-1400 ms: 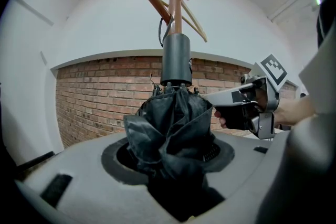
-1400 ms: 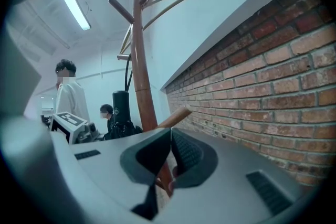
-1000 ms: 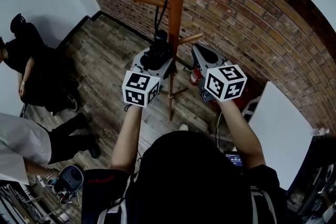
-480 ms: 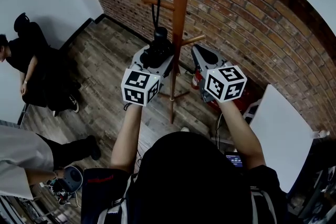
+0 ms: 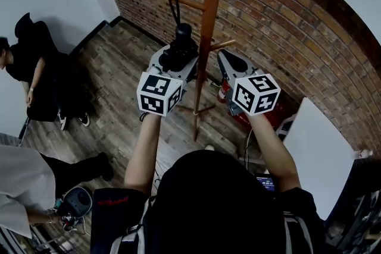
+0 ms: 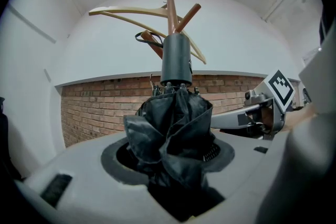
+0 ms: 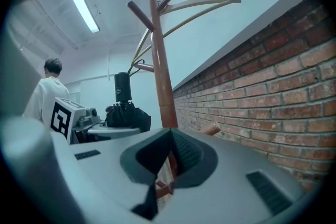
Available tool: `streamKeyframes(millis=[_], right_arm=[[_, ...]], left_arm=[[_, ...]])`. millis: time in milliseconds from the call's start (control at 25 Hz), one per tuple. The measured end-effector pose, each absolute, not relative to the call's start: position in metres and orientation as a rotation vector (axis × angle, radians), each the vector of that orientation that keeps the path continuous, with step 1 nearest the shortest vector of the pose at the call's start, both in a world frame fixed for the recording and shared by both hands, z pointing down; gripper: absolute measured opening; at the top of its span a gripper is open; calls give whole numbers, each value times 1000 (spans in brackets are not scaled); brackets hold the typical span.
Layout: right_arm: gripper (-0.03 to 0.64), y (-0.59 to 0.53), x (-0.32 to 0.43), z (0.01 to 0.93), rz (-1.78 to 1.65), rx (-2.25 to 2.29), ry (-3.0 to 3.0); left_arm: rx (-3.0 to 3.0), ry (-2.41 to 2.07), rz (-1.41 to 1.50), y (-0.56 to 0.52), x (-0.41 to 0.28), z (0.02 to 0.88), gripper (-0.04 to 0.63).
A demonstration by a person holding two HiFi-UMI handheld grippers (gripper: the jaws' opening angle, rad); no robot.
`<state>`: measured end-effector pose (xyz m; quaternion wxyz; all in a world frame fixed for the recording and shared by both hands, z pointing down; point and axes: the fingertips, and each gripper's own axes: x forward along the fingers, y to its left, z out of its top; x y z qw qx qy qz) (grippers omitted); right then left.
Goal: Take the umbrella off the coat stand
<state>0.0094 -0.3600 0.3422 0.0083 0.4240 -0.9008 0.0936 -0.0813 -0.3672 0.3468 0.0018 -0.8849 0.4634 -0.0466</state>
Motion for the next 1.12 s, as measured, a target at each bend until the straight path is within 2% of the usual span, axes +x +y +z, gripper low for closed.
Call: streamKeyframes(millis=[1120], right_arm=[[29,-324,-19,334,266,1315,-2808]], left_arm=[[-2789,1441,-137,-326,-102,344,261]])
